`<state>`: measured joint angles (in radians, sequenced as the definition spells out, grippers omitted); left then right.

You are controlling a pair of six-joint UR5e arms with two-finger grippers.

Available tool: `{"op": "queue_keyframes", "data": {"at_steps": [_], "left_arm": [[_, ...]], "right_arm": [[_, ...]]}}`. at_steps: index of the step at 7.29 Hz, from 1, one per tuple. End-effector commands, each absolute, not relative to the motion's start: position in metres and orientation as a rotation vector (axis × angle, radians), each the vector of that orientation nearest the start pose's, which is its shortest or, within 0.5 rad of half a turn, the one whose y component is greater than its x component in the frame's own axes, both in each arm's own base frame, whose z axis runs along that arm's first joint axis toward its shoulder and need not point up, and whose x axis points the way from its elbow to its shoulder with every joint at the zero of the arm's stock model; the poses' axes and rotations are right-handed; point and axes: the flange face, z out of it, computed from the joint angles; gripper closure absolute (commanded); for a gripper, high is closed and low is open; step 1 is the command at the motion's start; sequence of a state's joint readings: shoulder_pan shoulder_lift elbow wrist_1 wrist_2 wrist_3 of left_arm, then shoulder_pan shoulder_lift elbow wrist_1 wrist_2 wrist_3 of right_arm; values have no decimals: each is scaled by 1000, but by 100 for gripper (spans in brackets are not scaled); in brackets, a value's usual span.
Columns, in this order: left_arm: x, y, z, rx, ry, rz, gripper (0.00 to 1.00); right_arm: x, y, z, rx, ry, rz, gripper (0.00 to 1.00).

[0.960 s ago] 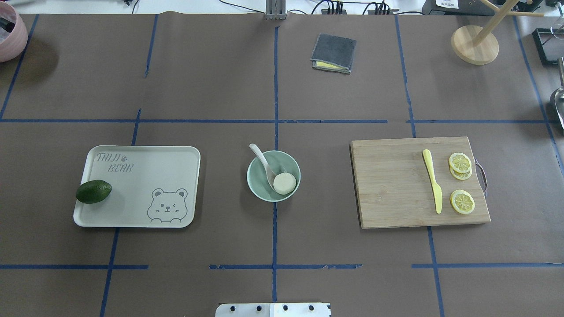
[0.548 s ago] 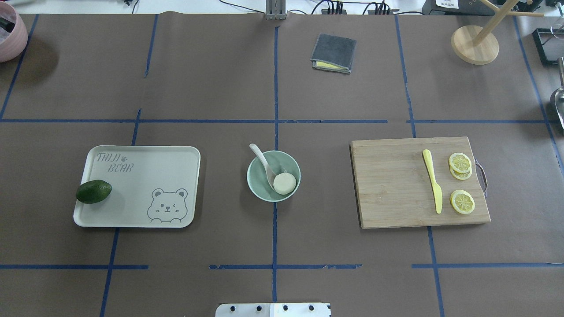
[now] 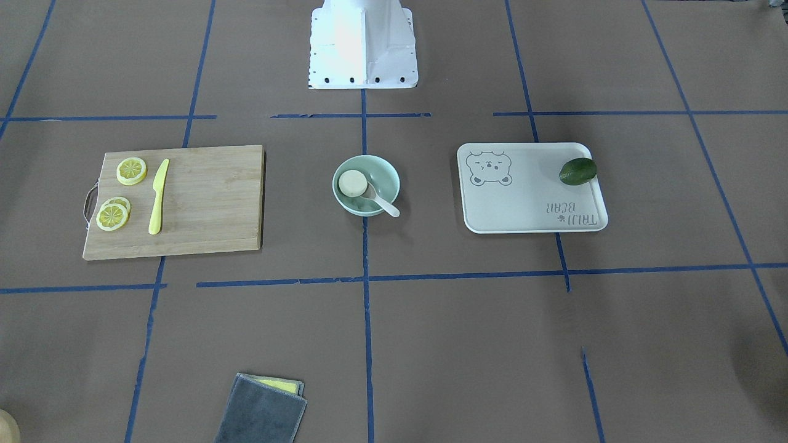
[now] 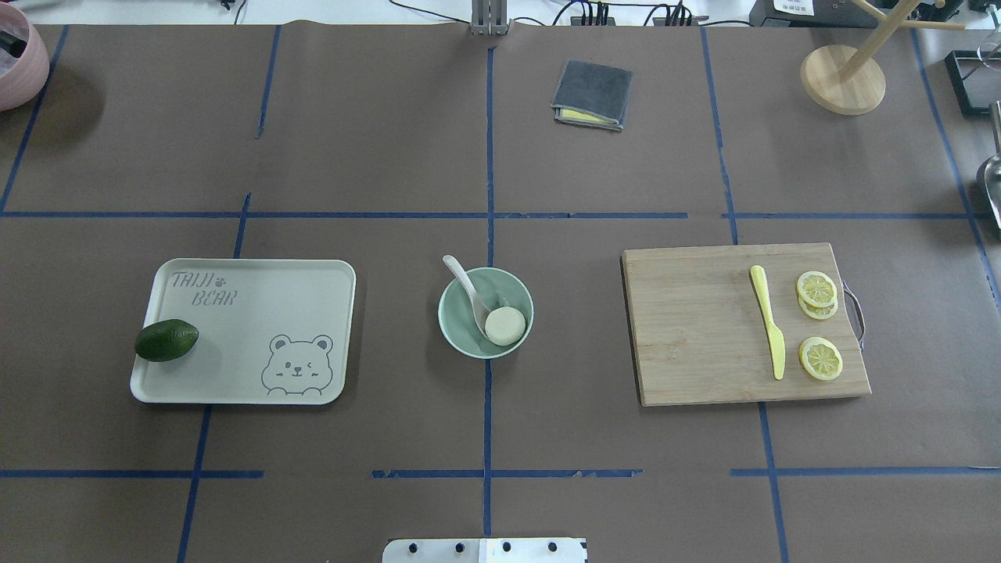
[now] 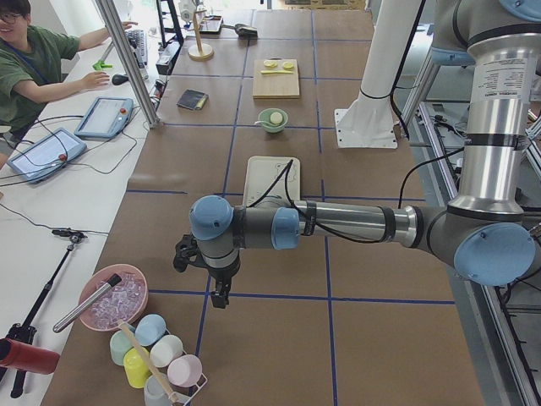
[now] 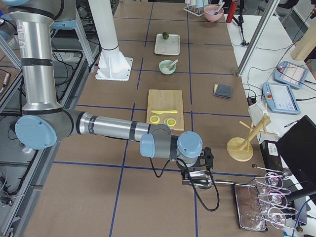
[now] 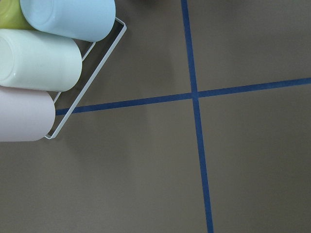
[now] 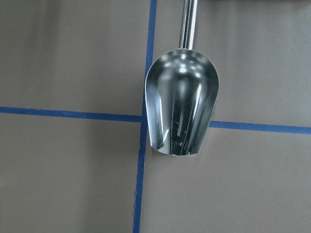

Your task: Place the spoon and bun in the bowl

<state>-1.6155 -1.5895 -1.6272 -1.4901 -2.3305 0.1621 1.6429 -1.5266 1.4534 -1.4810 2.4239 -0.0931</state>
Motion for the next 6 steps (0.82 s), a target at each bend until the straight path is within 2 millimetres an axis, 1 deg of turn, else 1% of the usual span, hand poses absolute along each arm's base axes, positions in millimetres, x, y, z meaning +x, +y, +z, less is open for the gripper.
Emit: {"op": "queue_keyframes", "data": {"at_steps": [1, 2, 3, 6], "left_arm": [[-87, -493, 615, 98, 757, 116, 0], [-87, -487, 618, 93, 757, 114, 0], [-87, -487, 618, 94, 756, 114, 0], [-87, -487, 618, 95, 756, 116, 0]], "right_arm": [[96, -511, 663, 100, -845, 1, 0], [96, -508, 647, 98, -844, 55, 0], [96, -507, 645, 90, -844, 83, 0], [96, -505, 646, 87, -843, 85, 0]]}}
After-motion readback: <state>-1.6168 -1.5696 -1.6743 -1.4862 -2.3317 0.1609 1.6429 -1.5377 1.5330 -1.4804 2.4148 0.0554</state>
